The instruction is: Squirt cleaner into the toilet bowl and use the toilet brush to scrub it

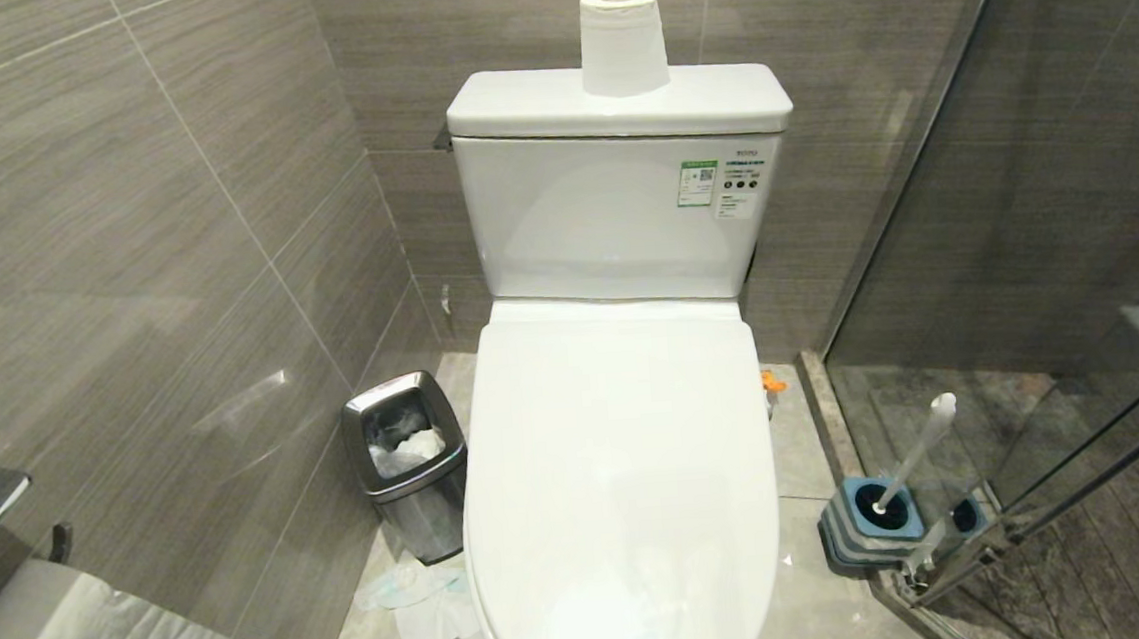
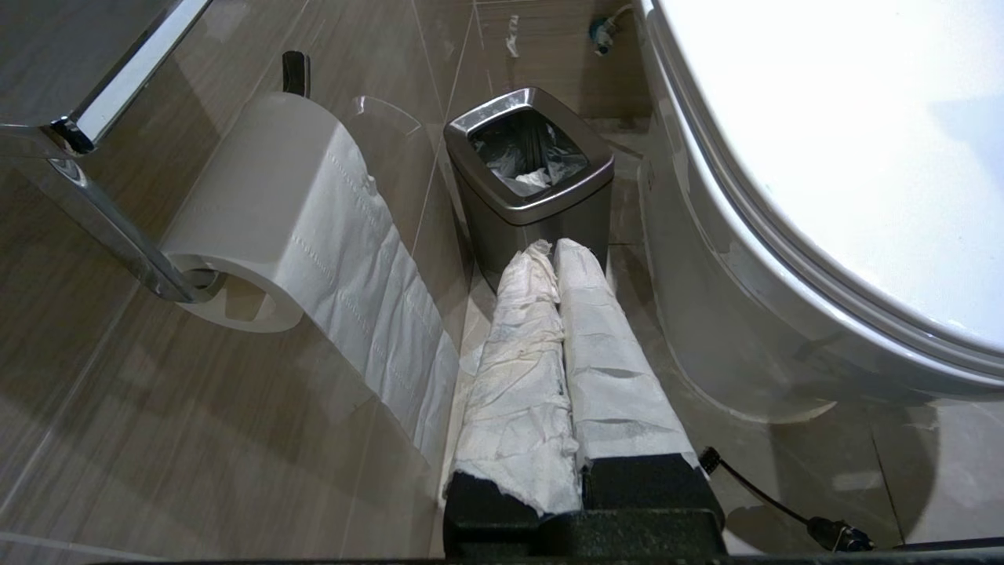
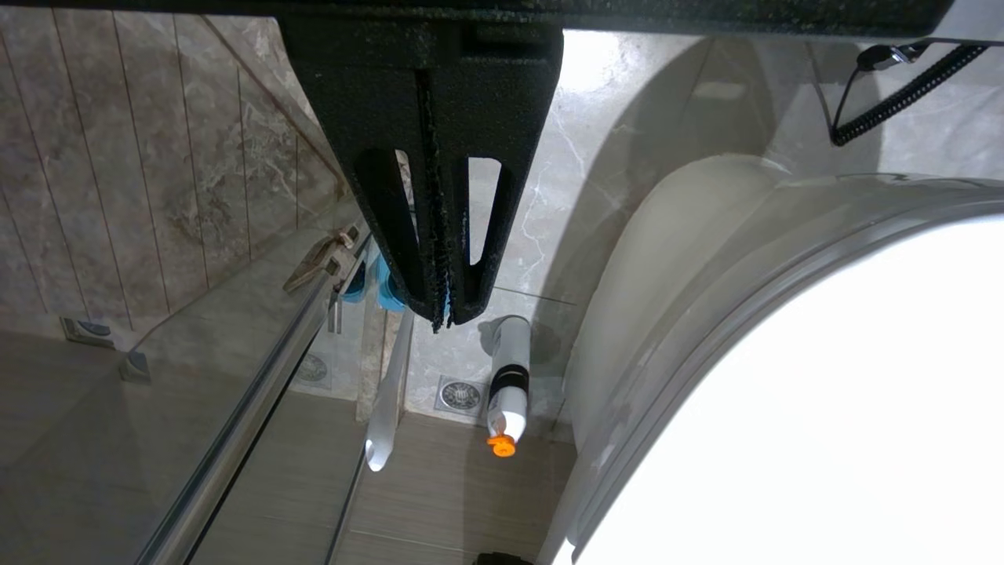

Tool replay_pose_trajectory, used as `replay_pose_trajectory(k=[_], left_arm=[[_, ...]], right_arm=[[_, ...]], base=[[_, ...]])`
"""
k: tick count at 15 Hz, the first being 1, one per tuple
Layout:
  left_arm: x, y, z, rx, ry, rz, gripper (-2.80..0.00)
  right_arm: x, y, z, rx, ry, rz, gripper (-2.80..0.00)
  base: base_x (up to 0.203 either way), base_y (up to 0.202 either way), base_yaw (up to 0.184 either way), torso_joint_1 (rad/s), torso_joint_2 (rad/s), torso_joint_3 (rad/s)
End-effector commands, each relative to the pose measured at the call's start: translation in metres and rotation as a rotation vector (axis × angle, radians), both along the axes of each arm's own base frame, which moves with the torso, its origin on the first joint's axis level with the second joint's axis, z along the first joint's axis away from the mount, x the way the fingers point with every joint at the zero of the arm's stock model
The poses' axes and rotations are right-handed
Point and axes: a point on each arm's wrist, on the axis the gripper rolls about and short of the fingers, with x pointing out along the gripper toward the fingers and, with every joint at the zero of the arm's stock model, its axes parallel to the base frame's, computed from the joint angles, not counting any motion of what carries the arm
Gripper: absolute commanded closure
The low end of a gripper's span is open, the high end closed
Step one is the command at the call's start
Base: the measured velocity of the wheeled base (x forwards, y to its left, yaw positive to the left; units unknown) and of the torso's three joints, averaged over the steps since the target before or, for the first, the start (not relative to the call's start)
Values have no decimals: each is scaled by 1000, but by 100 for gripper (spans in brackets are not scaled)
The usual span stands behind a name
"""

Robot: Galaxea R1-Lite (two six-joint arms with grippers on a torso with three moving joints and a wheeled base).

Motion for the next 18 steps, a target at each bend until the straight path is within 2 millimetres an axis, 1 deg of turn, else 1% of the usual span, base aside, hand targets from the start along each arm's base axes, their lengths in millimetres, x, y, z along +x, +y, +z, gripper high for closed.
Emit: replay_pose_trajectory(k=[1,18], left_arm=[[0,0,0,0,2,0,0],[0,0,0,0,1,0,0]], right_arm=[[0,0,0,0,2,1,0],[0,0,0,0,2,1,0]], base=[[0,0,0,0,0,0],[0,0,0,0,0,0]])
